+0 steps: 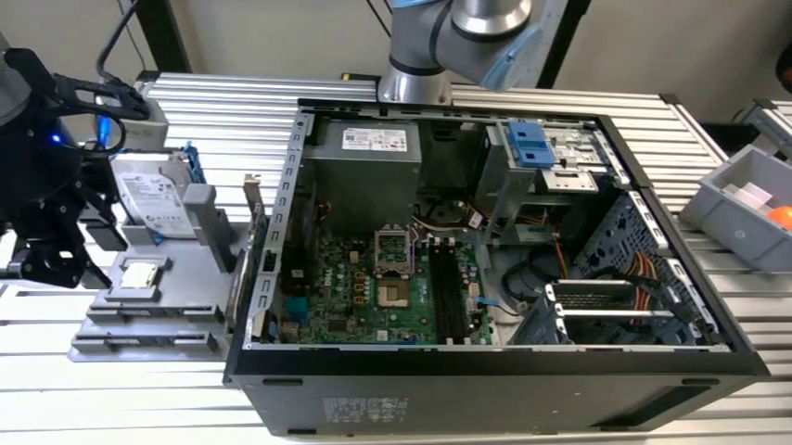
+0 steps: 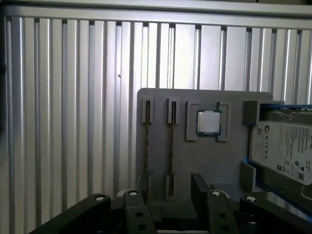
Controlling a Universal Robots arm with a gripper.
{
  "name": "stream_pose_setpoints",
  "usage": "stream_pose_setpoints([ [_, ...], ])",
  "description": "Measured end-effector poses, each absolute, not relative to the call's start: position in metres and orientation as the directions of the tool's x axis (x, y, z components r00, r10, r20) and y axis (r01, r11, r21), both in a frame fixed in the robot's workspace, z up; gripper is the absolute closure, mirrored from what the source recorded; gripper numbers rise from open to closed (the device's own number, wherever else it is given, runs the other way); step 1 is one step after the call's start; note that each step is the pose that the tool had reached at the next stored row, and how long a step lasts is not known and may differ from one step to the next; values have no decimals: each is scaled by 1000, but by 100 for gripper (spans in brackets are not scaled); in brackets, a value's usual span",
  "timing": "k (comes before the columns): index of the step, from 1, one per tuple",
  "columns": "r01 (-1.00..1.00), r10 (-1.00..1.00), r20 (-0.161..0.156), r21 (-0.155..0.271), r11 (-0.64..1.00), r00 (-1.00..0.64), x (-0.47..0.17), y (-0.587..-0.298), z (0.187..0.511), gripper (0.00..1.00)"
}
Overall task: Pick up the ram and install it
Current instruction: 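Pick up the ram and move it above insertion slot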
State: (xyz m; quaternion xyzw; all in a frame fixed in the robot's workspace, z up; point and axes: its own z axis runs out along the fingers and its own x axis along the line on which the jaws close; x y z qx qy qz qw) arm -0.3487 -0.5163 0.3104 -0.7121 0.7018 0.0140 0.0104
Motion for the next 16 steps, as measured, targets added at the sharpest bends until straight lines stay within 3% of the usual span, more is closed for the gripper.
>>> stream_pose_setpoints([
  [16, -1000, -999, -35, 5, -15, 14, -349, -521, 294, 0],
])
